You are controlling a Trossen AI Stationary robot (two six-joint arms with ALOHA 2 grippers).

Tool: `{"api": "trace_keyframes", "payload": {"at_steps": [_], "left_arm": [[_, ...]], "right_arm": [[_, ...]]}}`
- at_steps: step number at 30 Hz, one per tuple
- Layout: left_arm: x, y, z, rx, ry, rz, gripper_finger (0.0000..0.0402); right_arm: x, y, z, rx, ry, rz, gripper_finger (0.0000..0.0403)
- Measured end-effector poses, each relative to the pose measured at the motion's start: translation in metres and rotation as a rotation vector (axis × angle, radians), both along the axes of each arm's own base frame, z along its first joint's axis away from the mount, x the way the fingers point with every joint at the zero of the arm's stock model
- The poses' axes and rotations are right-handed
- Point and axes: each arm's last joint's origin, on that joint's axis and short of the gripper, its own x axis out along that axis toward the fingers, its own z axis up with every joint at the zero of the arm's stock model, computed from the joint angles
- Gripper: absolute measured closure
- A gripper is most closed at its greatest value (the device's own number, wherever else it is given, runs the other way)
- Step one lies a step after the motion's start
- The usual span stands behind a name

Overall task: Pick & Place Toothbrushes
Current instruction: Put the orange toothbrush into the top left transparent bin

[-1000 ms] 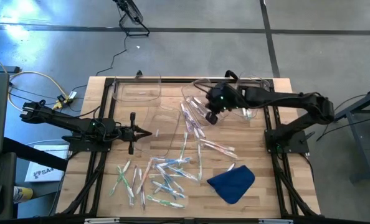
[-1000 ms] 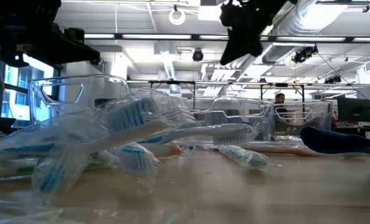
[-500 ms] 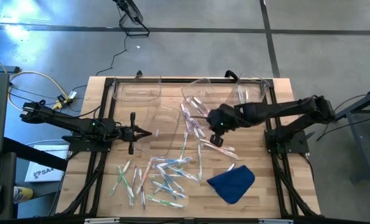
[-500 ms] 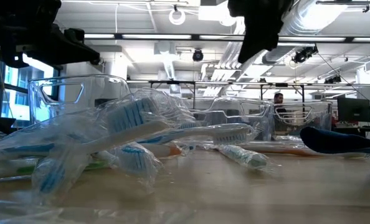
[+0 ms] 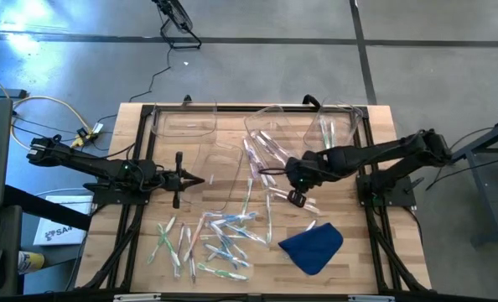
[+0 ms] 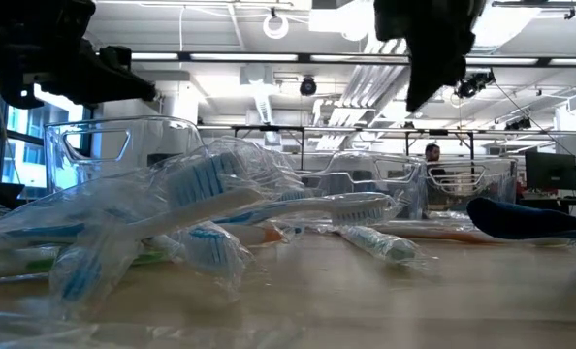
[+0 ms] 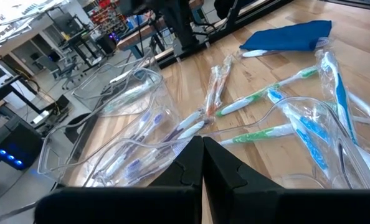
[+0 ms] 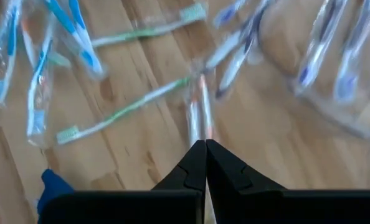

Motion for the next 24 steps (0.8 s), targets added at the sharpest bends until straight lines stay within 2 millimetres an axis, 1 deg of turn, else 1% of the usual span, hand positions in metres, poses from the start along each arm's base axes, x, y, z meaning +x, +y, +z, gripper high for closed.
{"api": "trace_keyframes", "payload": {"at_steps": [4,7,10,14,24], "left_arm": [[0.000,0.000,0.000,0.000,0.000,0.000,0.0402],[0.000,0.000,0.000,0.000,0.000,0.000,0.0402],[0.000,0.000,0.000,0.000,0.000,0.000,0.0402],[0.000,0.000,0.000,-0.004,-0.001,0.001,0.0402],[0.000,0.000,0.000,-0.009,0.000,0.001,0.0402]], "right_arm": [[-0.006,0.001,-0.021,0.025,0.046,-0.025,0.0401],[-0.004,0.000,-0.035,0.034,0.000,-0.009,0.0401],[0.002,0.001,-0.043,0.040,-0.090,0.064,0.0401],[0.007,0.002,-0.044,0.010,-0.169,0.143,0.0401],[0.010,0.002,-0.042,-0.002,-0.202,0.153,0.0401]]}}
